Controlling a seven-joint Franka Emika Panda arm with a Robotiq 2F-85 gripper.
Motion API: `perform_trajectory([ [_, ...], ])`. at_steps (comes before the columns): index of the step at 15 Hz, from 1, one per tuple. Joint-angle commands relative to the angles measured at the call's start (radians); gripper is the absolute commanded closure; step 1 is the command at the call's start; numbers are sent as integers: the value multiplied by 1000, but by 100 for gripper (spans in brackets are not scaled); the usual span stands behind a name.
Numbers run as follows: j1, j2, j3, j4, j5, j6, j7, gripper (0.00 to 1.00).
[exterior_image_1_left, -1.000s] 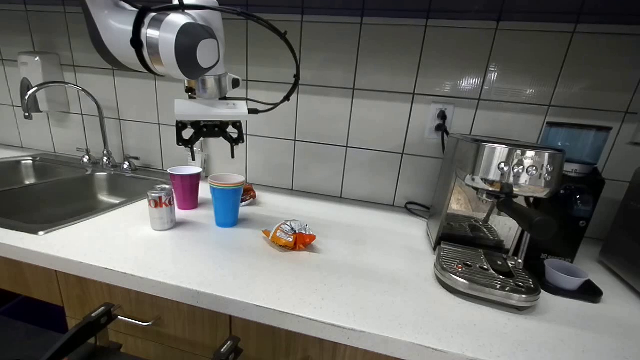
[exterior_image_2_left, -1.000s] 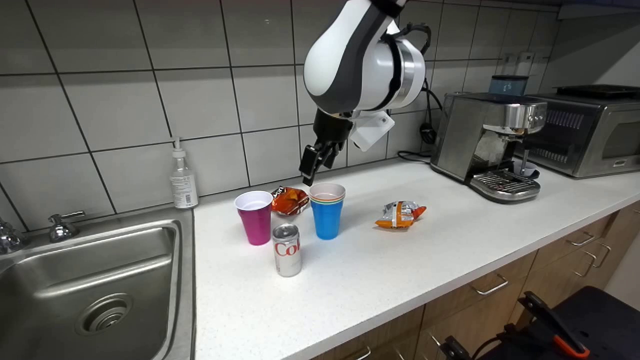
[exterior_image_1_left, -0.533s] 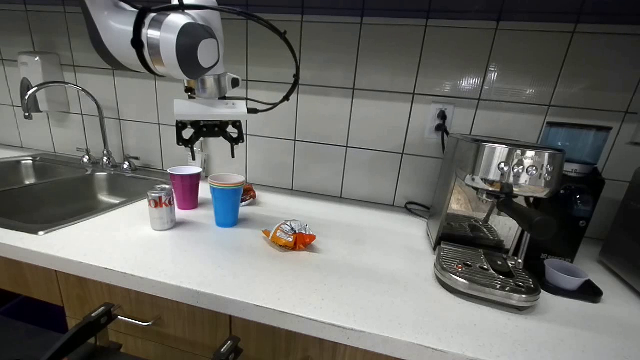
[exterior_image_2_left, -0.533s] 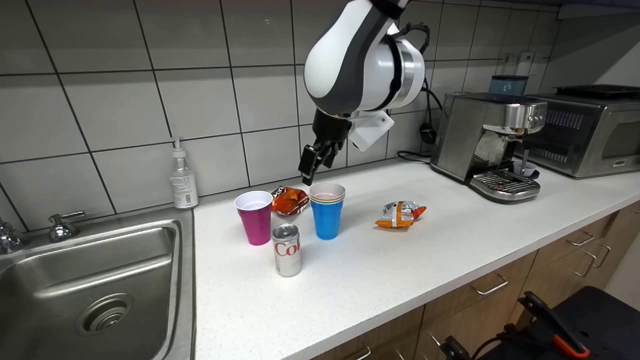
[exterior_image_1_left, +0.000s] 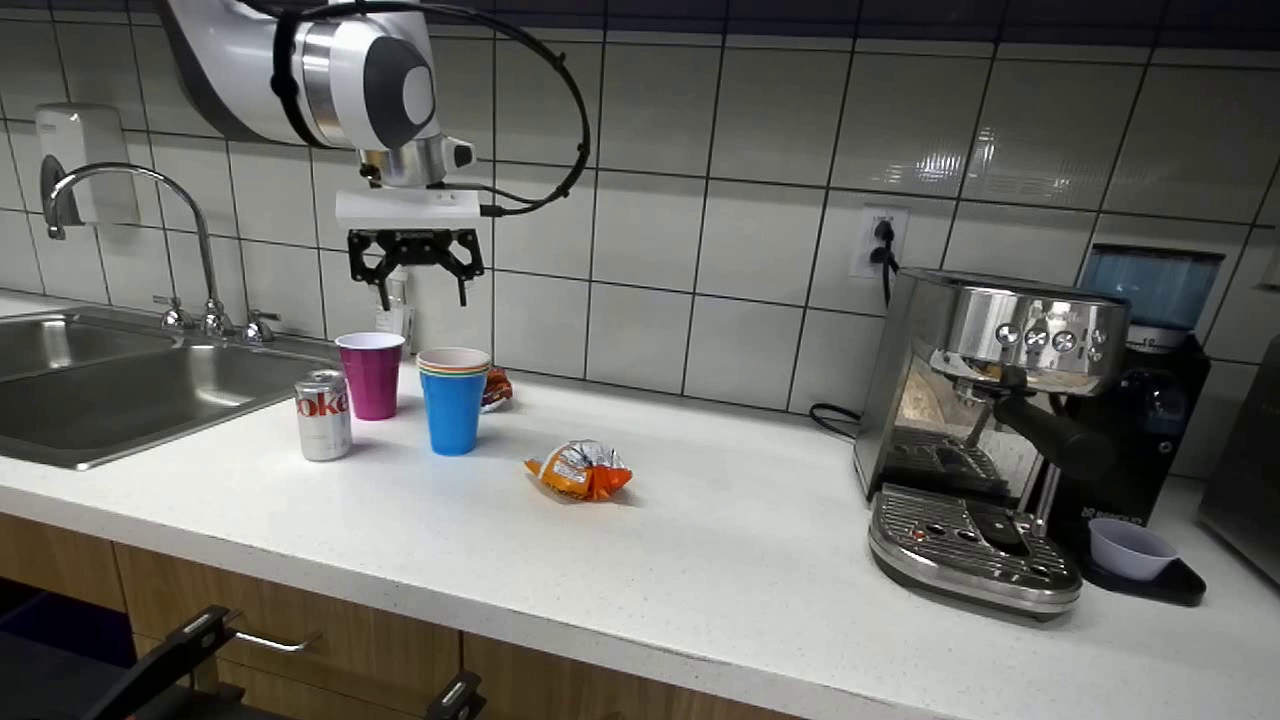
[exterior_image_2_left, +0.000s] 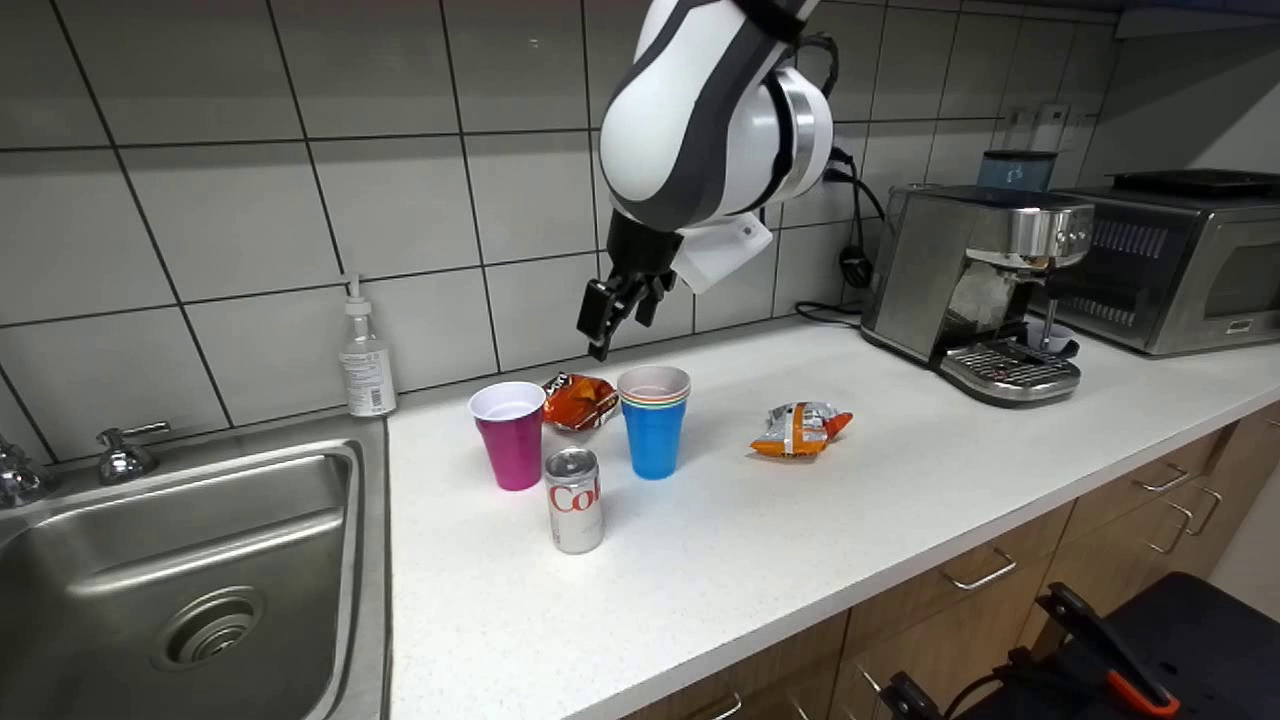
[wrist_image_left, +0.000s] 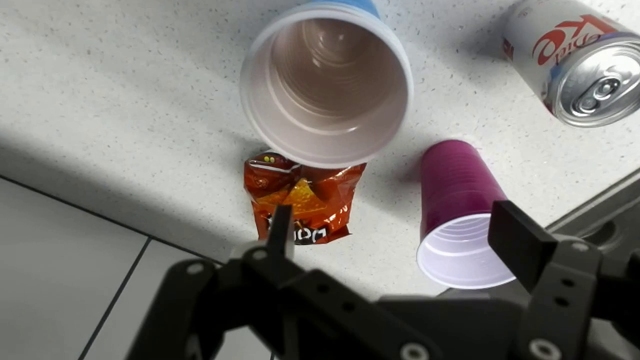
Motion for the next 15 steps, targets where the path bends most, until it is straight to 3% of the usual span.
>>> perform_trajectory([
  [1,15,51,1,84,-37,-48,68,0],
  [15,120,258,-66,331,-185,-123,262,0],
])
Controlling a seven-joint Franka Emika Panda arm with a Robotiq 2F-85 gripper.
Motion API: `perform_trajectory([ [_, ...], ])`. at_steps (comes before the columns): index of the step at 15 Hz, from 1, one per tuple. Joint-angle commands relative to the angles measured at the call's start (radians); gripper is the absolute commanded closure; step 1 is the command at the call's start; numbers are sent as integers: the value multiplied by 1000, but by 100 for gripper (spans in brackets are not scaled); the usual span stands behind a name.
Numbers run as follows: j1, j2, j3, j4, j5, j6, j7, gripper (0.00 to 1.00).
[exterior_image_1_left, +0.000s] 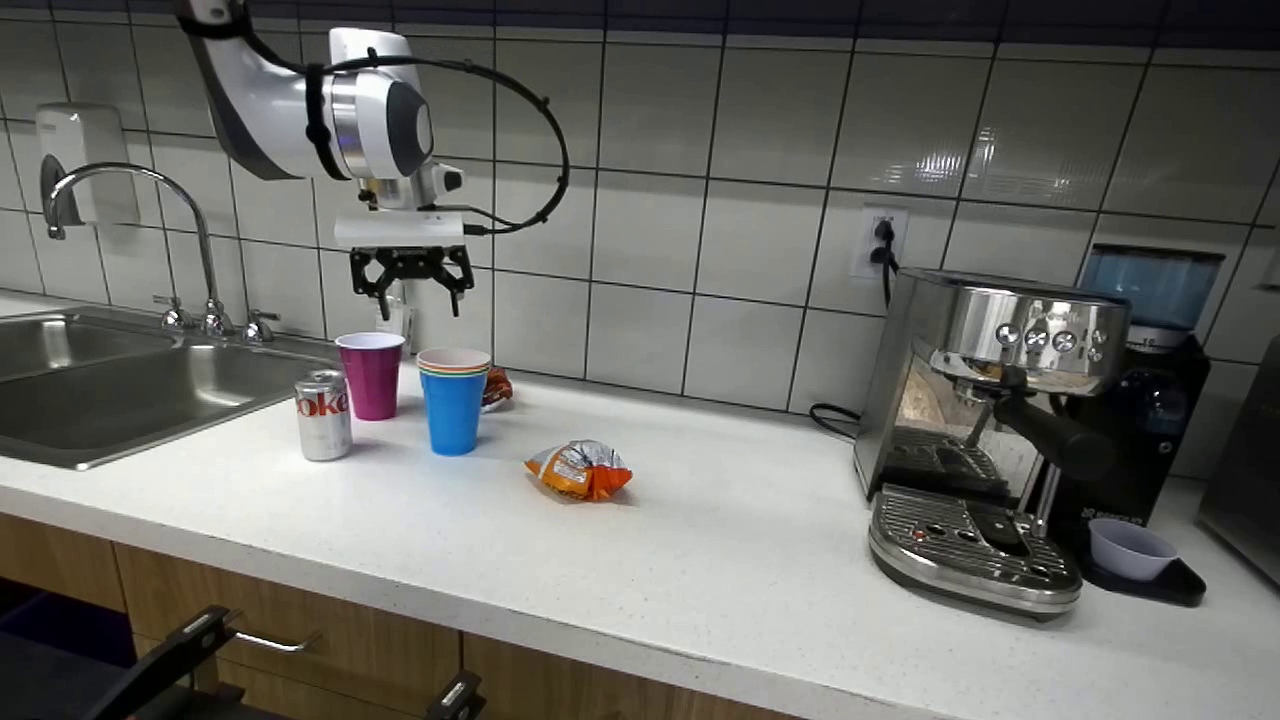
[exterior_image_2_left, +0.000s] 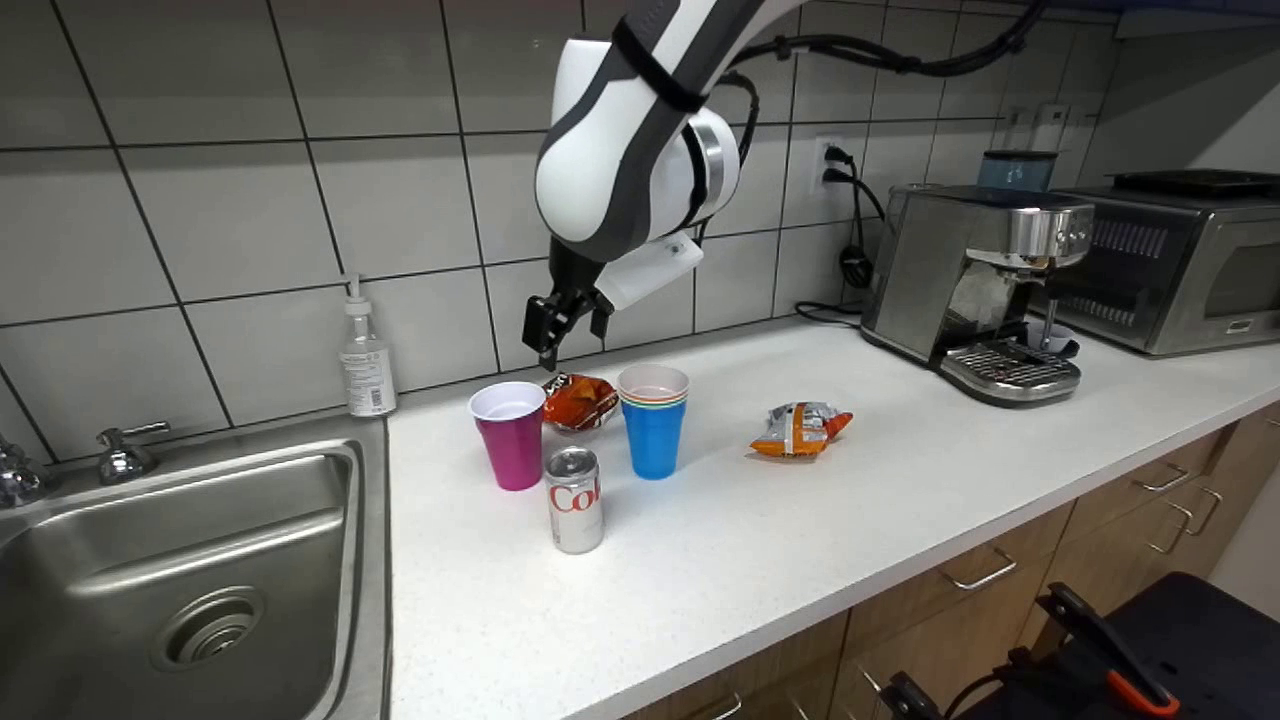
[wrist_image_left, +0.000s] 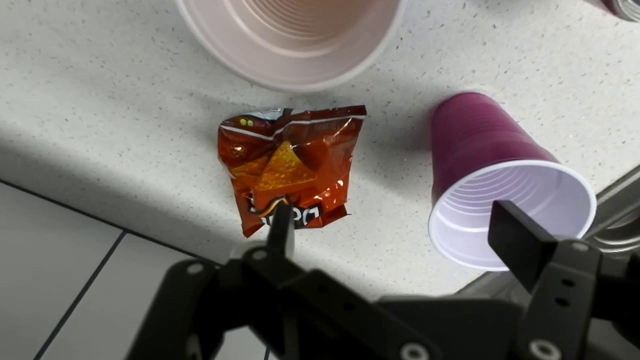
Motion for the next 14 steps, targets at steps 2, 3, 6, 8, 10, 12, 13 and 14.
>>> perform_trajectory([
  [2,46,67,-28,109,-49,-66,72,0],
  [3,54,76,-29,120,-50,-72,76,0],
  [6,75,102,-33,154,-56,-96,93,0],
  [8,93,123,-42,178,-67,-108,112,0],
  [10,113,142,-56,199,-85,-123,136,0],
  [12,131,162,-68,219,-101,-136,162,0],
  [13,138,172,-71,229,-104,-141,173,0],
  [14,144,179,-74,235,-107,-146,182,0],
])
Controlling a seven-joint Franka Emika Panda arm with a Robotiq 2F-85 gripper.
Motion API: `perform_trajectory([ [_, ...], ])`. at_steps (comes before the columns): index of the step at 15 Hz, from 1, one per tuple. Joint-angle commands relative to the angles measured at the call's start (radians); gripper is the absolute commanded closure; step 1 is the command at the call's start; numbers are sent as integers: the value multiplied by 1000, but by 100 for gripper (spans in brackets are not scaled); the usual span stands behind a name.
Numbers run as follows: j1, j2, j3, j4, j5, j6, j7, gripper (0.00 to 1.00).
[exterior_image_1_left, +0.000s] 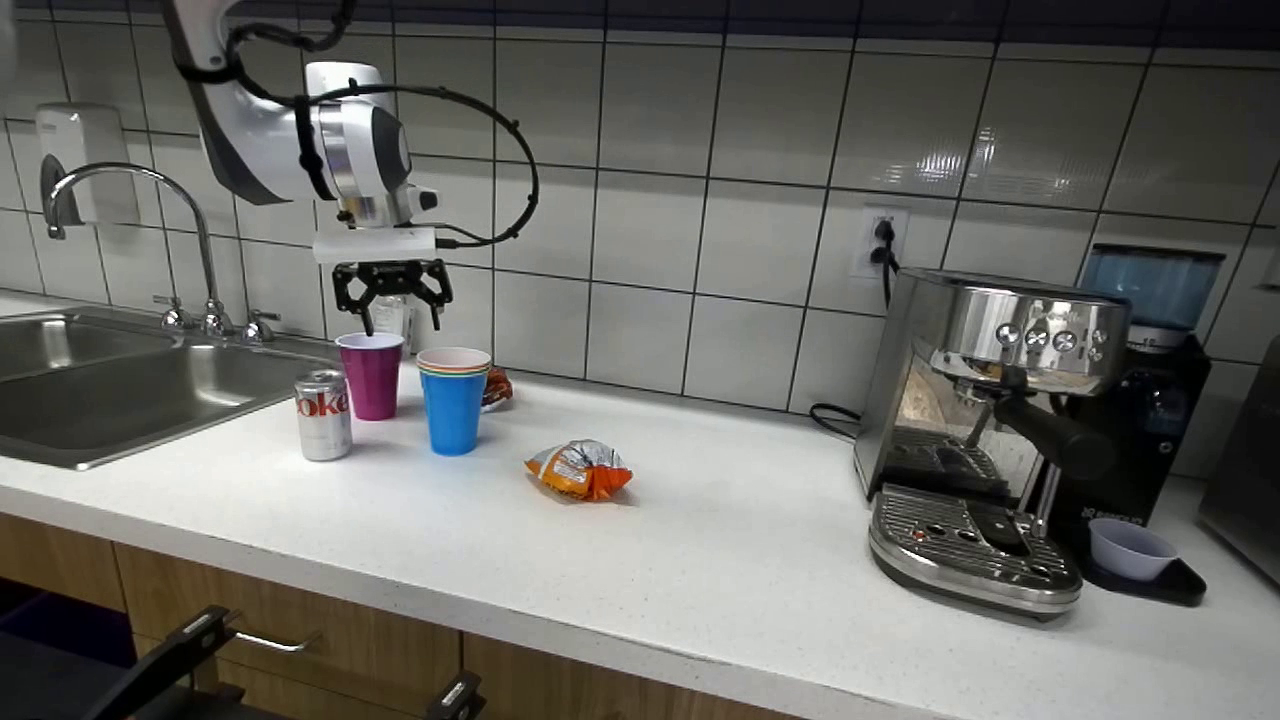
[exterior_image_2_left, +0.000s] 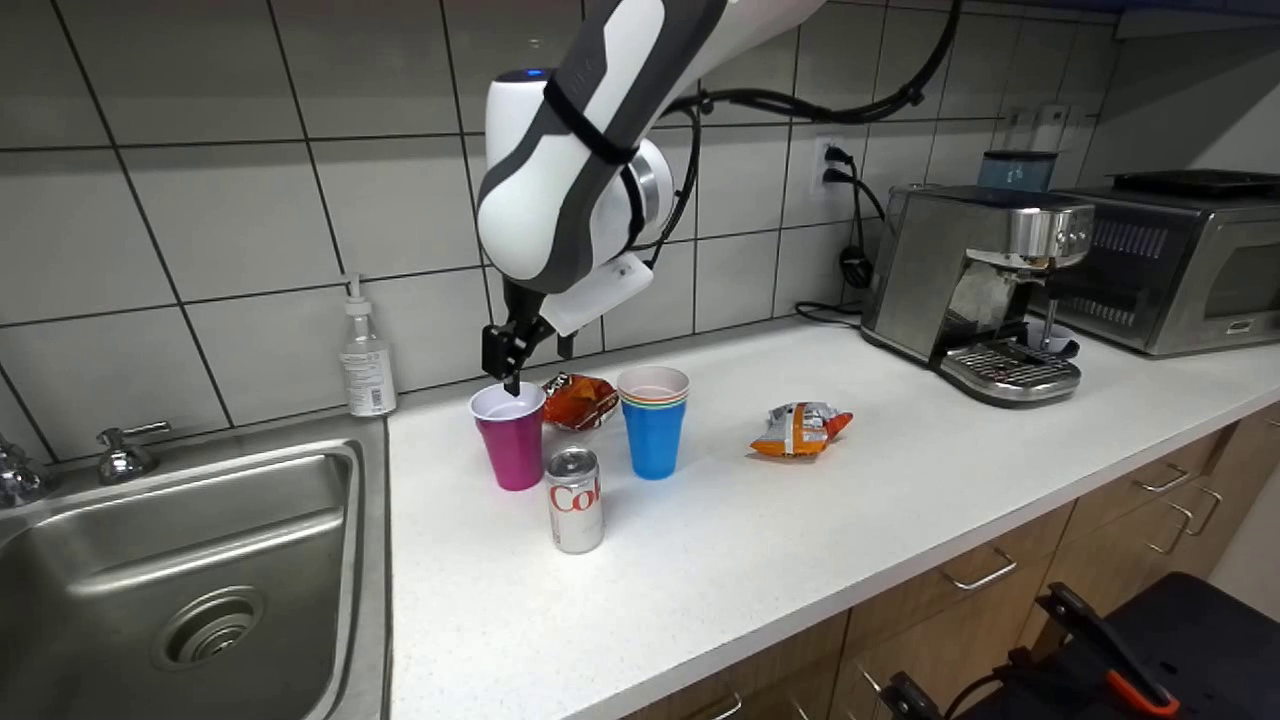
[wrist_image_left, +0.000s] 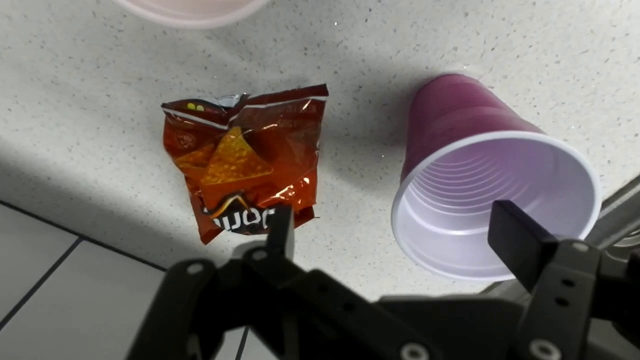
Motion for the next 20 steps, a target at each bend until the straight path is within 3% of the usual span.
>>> perform_trajectory([
  [1,35,42,-24,67,-40,-56,66,0],
  [15,51,80,-38,95,-35,-76,99,0],
  [16,51,79,-38,93,-35,-74,100,25],
  [17,50,78,-37,92,-34,-72,99,28],
  [20,50,77,-37,90,-36,-71,99,51],
])
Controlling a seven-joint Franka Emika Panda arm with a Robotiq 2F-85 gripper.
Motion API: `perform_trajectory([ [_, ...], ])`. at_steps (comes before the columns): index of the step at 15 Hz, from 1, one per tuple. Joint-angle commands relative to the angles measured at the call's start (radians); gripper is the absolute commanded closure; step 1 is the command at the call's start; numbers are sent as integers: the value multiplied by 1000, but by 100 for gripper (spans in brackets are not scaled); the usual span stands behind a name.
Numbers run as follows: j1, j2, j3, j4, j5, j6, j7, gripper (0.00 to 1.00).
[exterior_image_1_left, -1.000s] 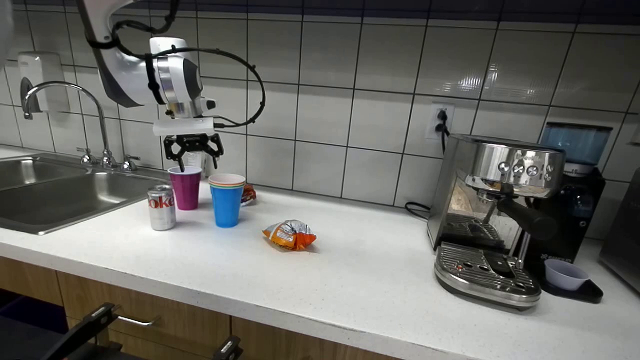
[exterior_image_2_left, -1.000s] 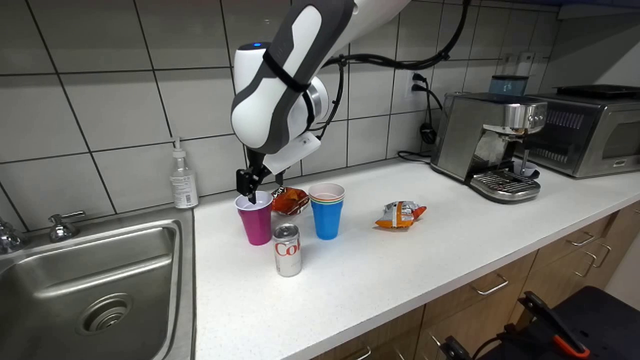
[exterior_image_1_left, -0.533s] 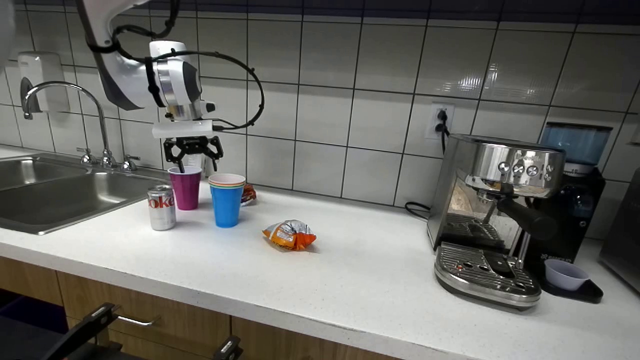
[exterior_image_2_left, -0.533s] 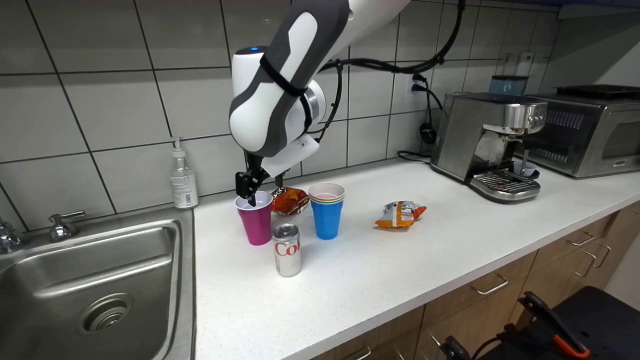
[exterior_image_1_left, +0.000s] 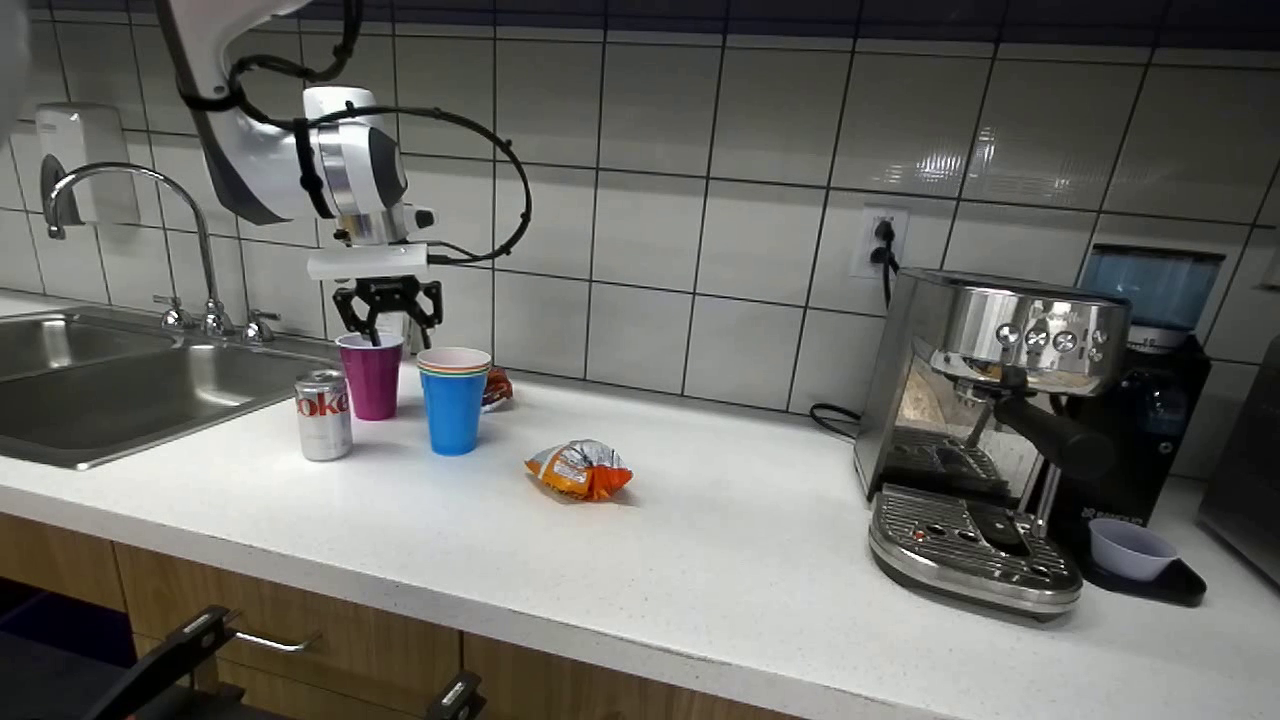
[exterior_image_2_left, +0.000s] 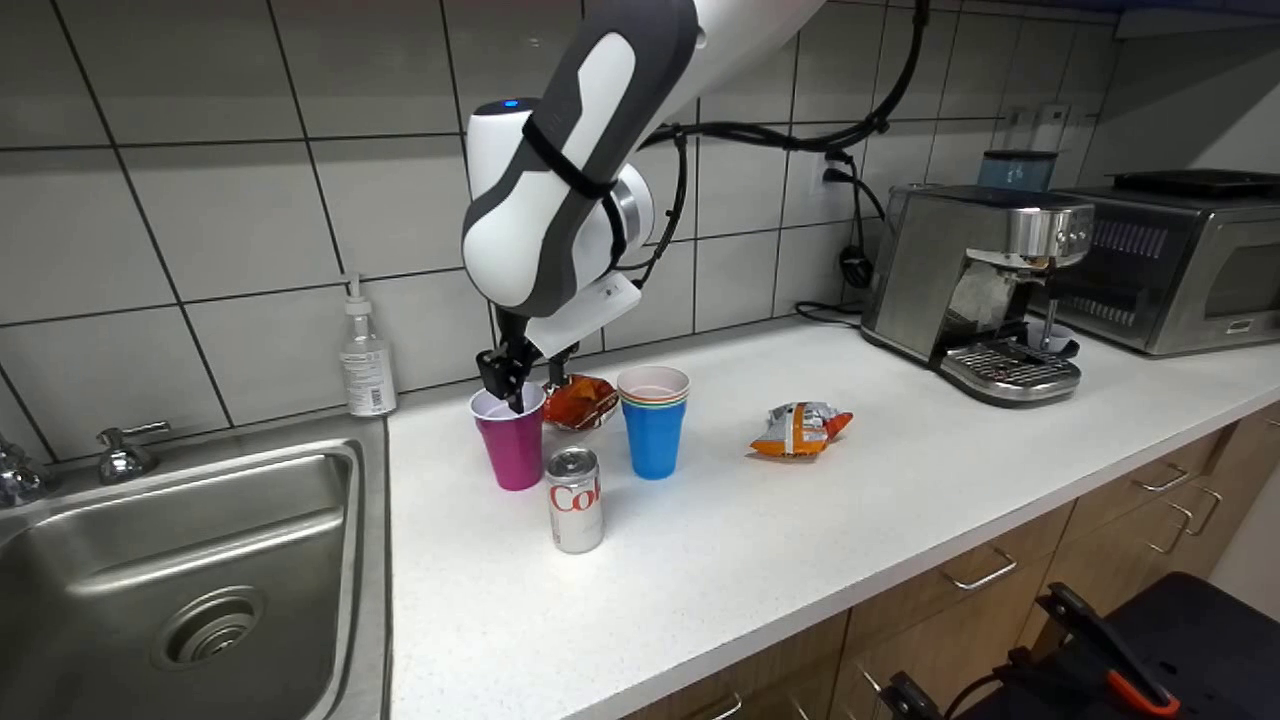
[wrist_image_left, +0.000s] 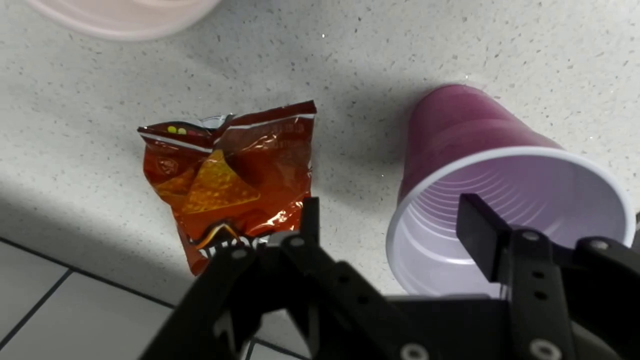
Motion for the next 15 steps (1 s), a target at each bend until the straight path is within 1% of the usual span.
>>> perform_trajectory([
  [1,6,5,-6,24,-24,-30,32,58],
  [6,4,5,-2,19,-19,-32,29,97],
  [7,1,5,3,15,-14,-34,27,100],
  [9,8,0,-1,9,-19,-40,38,100],
  [10,7,-4,2,7,-17,-40,39,98],
  [12,8,-15,6,0,-15,-38,43,100],
  [15,2,-30,15,-10,-5,-32,42,99],
])
